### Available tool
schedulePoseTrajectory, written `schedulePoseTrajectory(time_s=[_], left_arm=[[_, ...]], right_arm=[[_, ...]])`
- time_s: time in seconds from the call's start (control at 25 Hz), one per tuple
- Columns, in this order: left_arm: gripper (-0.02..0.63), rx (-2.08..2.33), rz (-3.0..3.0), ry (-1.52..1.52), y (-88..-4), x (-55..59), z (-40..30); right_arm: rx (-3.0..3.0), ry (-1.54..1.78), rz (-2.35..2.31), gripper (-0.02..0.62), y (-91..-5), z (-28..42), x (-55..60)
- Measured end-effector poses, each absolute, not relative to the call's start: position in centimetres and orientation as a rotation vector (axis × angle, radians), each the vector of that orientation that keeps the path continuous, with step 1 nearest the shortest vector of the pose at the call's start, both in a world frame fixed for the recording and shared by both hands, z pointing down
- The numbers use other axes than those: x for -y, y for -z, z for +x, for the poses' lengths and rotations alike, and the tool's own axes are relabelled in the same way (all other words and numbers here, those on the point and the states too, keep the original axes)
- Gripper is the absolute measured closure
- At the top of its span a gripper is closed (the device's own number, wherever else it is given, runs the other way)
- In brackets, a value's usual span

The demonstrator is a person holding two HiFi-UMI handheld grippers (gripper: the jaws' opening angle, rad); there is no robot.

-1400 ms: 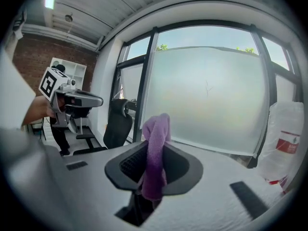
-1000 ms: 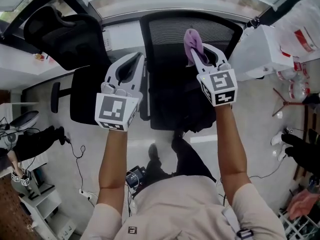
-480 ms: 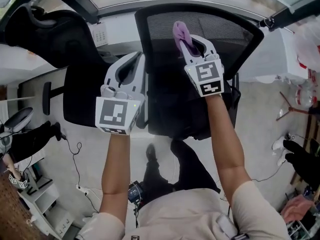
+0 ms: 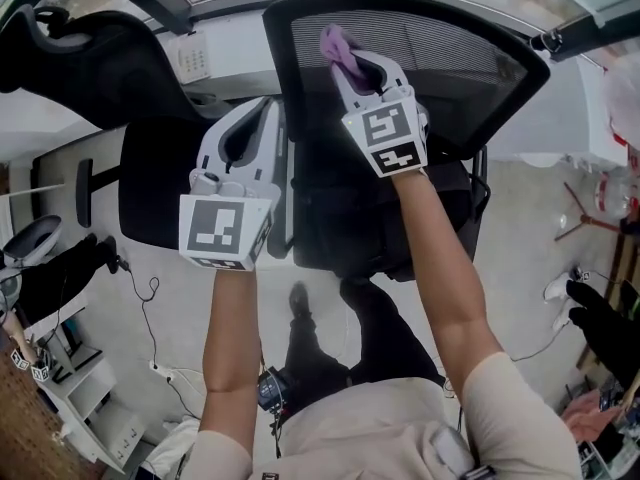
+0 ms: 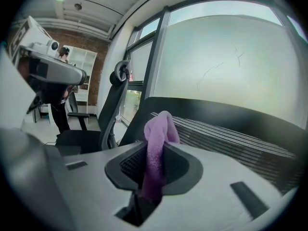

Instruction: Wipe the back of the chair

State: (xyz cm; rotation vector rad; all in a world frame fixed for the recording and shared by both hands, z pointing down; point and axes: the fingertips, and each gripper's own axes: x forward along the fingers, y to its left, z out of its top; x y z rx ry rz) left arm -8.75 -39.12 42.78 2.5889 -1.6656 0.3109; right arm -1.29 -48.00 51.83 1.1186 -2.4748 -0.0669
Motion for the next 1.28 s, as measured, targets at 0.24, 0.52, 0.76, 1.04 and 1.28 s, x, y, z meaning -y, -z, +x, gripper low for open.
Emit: schedulePoseTrajectory(time_s=[0.24, 0.52, 0.76, 1.04, 1.28], left_arm=[[0.597, 1.616, 2.588, -0.322, -43.9, 39.6, -7.7], [0.597, 1.511, 2.639, -0.349, -44.6, 40.5, -2.5], [0.597, 1.391, 2.711, -0.348, -45.1, 40.9, 3.0], [0.597, 1.349, 2.737, -0.351, -44.9, 40.7, 5.6], [0.597, 1.414, 2.703, -0.338, -44.7, 40.7, 2.7]], right_arm=[[2.437, 0.072, 1.180, 0.529, -52.1, 0.5, 48.5], [2.258, -0.038, 1.475, 0.529, -53.1, 14.0, 48.8], [2.027, -0.124, 1.776, 0.531, -52.9, 28.3, 47.2], [2.012, -0.144, 1.799, 0.532, -52.9, 30.1, 46.3], [2.093, -0.138, 1.719, 0.532, -53.1, 25.1, 47.0]])
